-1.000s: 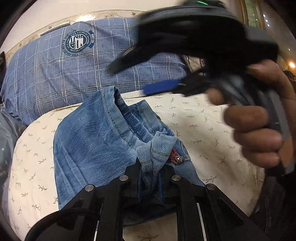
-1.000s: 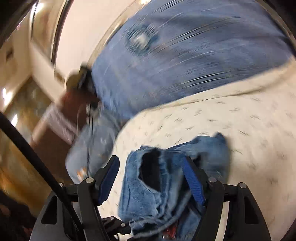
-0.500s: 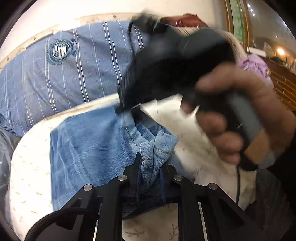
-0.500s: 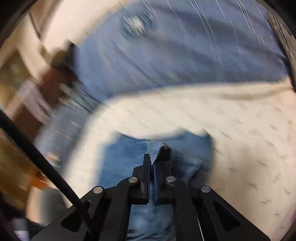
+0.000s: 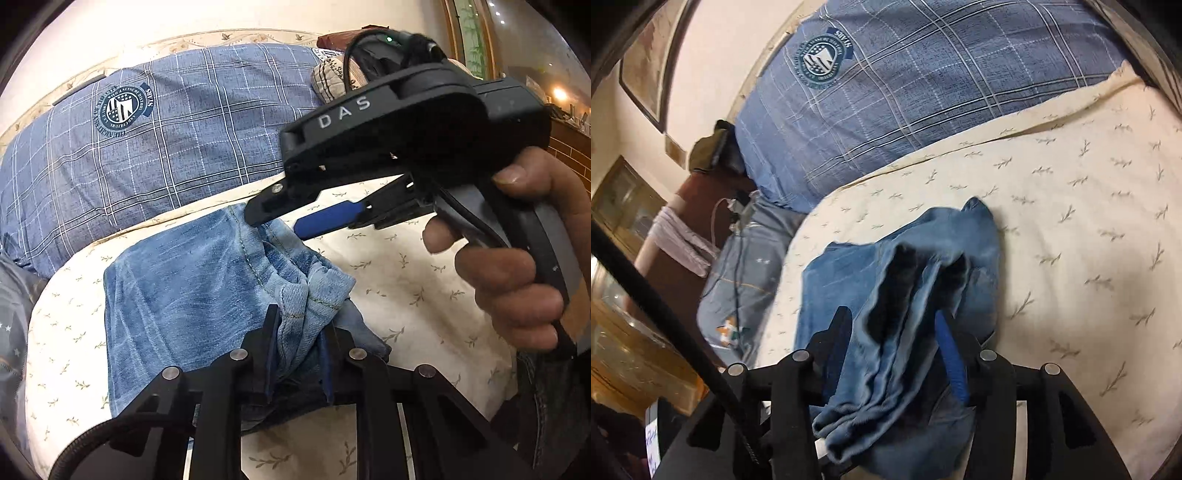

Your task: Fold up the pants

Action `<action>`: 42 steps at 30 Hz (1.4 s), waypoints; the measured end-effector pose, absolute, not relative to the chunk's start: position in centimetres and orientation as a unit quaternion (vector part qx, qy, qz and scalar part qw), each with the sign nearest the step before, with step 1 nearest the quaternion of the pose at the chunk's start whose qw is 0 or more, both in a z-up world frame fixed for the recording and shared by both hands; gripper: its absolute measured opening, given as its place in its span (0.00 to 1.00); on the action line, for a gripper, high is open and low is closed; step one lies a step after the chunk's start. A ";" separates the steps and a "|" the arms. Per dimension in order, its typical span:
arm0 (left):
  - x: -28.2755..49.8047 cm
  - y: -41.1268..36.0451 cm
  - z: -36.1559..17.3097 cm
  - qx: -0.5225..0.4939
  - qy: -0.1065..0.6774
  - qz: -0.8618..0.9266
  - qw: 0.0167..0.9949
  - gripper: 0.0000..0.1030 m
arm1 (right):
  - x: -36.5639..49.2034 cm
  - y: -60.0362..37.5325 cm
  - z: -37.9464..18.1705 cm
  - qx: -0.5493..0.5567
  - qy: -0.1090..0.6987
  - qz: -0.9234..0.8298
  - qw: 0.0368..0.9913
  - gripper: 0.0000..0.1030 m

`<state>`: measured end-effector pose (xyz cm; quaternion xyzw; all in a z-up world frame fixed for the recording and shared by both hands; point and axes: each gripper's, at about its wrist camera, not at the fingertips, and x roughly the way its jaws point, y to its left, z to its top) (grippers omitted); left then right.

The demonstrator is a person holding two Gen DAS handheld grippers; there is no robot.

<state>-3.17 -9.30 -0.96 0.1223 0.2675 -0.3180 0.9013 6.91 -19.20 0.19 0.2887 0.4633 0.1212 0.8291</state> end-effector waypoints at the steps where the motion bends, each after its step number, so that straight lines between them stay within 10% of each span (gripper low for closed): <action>1: -3.2 -9.3 -1.0 0.122 0.266 -0.319 0.901 0.16 | 7.3 -18.6 0.3 0.285 0.462 0.132 0.829 0.47; 6: -2.8 -9.3 -1.3 0.120 0.268 -0.318 0.902 0.16 | 8.6 -16.6 0.1 0.240 0.476 0.130 0.836 0.36; 10: -3.0 -9.2 -1.1 0.114 0.265 -0.322 0.902 0.15 | 8.4 -16.7 -0.1 0.208 0.488 0.092 0.842 0.04; 17: -2.4 -9.9 -2.1 0.116 0.276 -0.333 0.894 0.14 | 7.6 -18.7 0.3 0.216 0.487 0.071 0.843 0.02; 20: -2.9 -9.9 -2.0 0.126 0.263 -0.332 0.897 0.18 | 8.1 -19.6 -2.3 0.247 0.517 0.066 0.817 0.07; 23: -3.4 -8.8 -0.7 0.101 0.263 -0.359 0.890 0.35 | 7.6 -20.3 -0.6 0.259 0.487 0.064 0.831 0.49; 26: -4.3 -6.6 1.8 0.054 0.250 -0.383 0.888 0.45 | 6.0 -21.4 0.7 0.298 0.435 0.051 0.848 0.65; 33: -3.8 -0.8 5.3 -0.044 0.248 -0.332 0.909 0.54 | 4.8 -18.7 2.6 0.282 0.396 0.104 0.868 0.66; 36: -1.0 1.3 5.9 -0.046 0.264 -0.276 0.923 0.56 | 5.7 -15.7 1.6 0.226 0.438 0.097 0.865 0.57; 39: 3.8 2.8 5.9 -0.050 0.313 -0.230 0.920 0.56 | 6.3 -13.8 -0.2 0.152 0.480 0.048 0.863 0.04; 42: 8.2 3.4 5.5 -0.031 0.353 -0.220 0.909 0.56 | 5.8 -14.6 1.1 0.174 0.463 0.054 0.868 0.04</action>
